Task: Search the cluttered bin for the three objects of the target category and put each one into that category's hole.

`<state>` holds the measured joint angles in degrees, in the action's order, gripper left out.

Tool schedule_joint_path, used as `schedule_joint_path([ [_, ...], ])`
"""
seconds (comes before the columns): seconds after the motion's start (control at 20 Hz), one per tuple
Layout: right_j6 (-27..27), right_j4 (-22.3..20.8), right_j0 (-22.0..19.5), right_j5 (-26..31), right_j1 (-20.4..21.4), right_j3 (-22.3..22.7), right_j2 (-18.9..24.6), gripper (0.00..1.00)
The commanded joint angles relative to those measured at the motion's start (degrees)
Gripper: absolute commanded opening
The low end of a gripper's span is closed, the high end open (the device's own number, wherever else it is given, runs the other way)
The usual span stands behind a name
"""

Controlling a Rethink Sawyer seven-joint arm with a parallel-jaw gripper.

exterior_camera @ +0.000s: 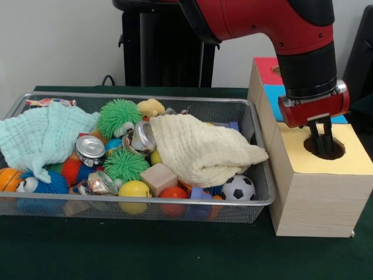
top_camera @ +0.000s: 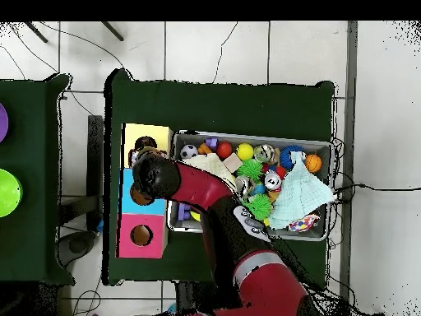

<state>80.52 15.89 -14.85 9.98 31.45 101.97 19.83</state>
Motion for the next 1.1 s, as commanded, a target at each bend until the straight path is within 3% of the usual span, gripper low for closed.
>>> schedule_joint_path([
  [0.05,8.1,-2.8,-1.3,2.1,0.2,4.3,3.0,0.00],
  [0.2,8.5,-2.6,-1.4,2.4,1.6,5.0,3.3,0.00],
  [0.5,8.1,-1.6,-4.0,6.3,8.5,9.2,5.2,0.00],
  [0.65,7.9,-1.7,-3.7,7.8,10.7,10.1,3.7,0.00],
  [0.7,7.0,-1.7,-2.9,9.7,9.3,6.9,2.2,0.00],
  [0.8,7.4,-2.0,-2.5,9.7,11.6,8.9,1.1,0.00],
  [0.95,6.8,-3.8,-0.4,14.3,14.3,8.5,-4.4,0.00],
  [1.1,4.1,-6.5,-1.7,16.3,17.2,10.2,-6.4,0.00],
])
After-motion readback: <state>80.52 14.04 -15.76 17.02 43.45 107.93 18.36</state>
